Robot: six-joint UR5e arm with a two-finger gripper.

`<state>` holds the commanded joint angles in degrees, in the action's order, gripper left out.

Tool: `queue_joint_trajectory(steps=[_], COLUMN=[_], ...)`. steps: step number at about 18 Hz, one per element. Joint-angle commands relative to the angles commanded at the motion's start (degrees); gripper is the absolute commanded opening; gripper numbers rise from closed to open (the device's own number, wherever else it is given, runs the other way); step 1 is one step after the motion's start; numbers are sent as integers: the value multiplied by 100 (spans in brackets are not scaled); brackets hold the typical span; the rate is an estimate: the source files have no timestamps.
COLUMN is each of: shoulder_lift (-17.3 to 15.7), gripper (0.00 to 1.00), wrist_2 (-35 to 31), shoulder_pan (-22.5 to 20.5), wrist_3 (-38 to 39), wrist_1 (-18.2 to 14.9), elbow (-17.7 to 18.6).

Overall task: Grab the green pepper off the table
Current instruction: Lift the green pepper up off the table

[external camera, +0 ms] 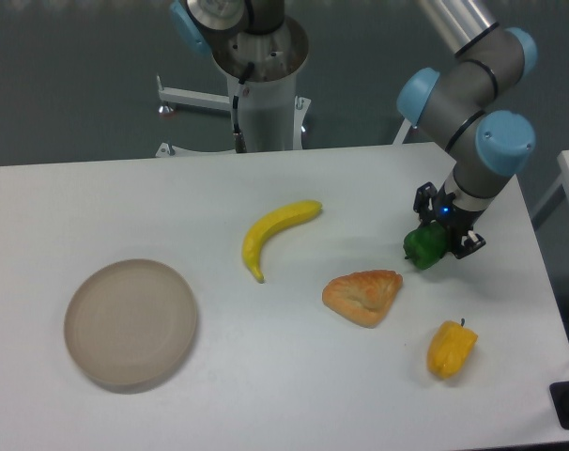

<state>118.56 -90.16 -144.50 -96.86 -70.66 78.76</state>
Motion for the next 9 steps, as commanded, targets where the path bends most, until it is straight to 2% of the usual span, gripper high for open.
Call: queue_joint_trajectory(steps=[2, 4, 9], shoulder_lift=[52, 70, 140], gripper=[40, 40, 40], wrist_2=[-334, -405, -405], shoulder_pan=[255, 387, 572], wrist_3=[9, 87, 123], wrist_1=[-211, -369, -361], elbow=[-412, -738, -1143])
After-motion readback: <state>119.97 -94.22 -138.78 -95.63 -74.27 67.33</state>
